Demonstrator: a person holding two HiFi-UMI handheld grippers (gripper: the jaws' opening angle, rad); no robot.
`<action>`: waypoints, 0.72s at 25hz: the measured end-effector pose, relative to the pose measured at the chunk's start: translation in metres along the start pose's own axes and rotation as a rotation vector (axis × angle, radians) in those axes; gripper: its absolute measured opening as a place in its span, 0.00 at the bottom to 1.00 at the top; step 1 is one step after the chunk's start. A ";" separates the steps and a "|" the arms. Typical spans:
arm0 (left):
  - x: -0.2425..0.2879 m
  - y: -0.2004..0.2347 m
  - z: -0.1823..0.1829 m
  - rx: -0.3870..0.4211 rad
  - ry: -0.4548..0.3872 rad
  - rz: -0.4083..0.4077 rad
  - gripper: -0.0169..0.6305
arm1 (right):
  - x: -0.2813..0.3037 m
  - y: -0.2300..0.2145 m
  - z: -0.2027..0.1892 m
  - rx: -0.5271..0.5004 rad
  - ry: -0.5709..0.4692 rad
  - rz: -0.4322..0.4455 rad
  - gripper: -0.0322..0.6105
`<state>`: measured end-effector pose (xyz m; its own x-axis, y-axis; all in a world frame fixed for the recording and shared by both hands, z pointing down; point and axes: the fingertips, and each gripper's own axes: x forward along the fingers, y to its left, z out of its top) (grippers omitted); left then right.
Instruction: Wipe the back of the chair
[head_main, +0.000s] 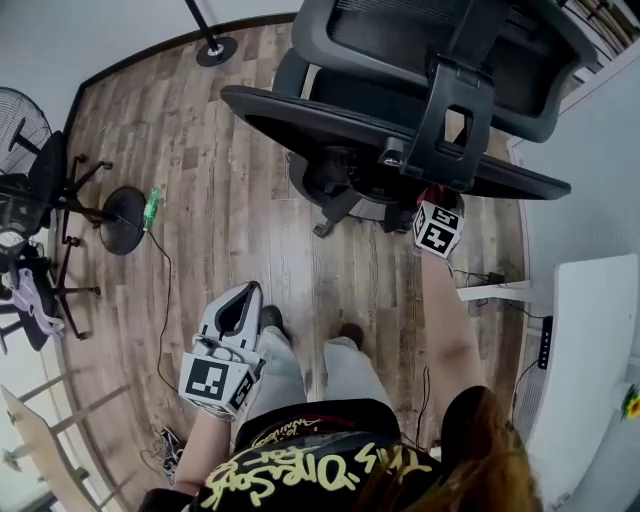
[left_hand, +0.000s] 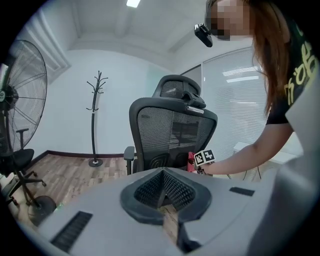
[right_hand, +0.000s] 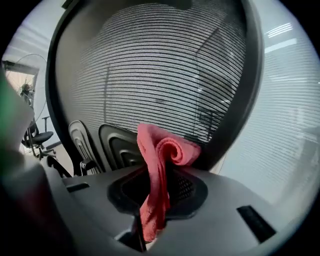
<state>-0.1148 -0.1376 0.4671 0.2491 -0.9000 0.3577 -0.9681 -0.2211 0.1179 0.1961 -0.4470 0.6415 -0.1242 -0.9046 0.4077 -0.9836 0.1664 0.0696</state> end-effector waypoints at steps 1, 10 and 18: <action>0.000 0.001 -0.001 -0.002 0.000 -0.001 0.01 | -0.001 0.002 0.001 0.018 -0.001 0.003 0.15; 0.002 0.008 0.006 -0.003 -0.014 -0.037 0.01 | -0.017 0.037 0.024 0.130 -0.055 0.055 0.15; -0.007 0.023 0.007 -0.014 -0.022 -0.051 0.01 | -0.032 0.097 0.048 -0.006 -0.095 0.142 0.15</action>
<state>-0.1390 -0.1394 0.4604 0.2973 -0.8957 0.3306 -0.9536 -0.2617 0.1487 0.0985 -0.4203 0.5914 -0.2744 -0.9047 0.3259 -0.9544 0.2978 0.0230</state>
